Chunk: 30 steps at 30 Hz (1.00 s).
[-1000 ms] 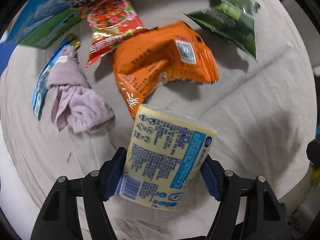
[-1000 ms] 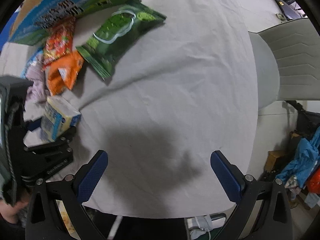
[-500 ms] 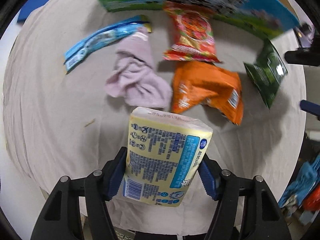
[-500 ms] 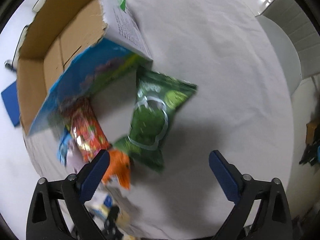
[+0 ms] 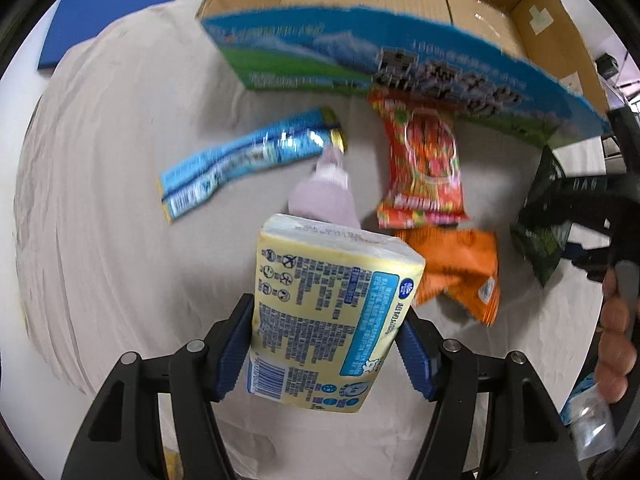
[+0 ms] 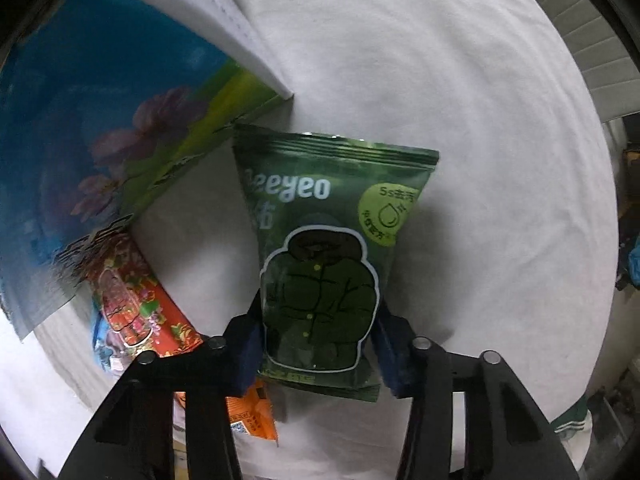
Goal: Organize soft objects
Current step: 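Carry the milk pack with the left gripper while the right gripper carries the green bag into the box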
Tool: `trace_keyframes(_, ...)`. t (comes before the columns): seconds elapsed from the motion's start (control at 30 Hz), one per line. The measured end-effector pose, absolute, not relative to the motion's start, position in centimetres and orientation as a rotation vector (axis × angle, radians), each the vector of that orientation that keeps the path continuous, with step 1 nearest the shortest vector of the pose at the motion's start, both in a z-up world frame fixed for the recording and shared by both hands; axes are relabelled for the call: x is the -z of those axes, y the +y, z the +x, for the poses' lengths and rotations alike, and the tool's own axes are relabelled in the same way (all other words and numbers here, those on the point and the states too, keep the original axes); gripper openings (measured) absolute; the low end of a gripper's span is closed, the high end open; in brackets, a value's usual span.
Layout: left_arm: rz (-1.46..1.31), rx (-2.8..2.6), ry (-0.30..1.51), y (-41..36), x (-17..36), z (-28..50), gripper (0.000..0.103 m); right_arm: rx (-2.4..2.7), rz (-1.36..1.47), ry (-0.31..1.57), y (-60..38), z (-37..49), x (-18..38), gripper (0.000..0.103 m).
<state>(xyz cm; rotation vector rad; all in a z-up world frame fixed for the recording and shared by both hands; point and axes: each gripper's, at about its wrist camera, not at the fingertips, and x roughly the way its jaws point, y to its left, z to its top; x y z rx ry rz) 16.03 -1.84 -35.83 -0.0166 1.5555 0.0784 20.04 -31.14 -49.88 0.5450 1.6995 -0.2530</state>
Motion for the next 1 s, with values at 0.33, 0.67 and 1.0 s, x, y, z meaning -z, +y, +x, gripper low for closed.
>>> trace_keyframes(0.33, 0.022, 0.036, 1.508, -2.8, 34.9, 14.8, 0.064, 0.251, 0.400, 1.670, -25.8, 19.2, 48.3, 0.037)
trace_keyframes(0.67, -0.010, 0.165, 1.459, -2.3, 28.6, 15.5, 0.064, 0.130, 0.408, 1.577, -24.8, 15.1, 40.1, 0.036)
trace_keyframes(1.0, -0.075, 0.237, 1.375, -4.0, 20.8, 19.3, 0.064, -0.090, 0.356, 1.430, -23.7, 18.7, 28.3, 0.036)
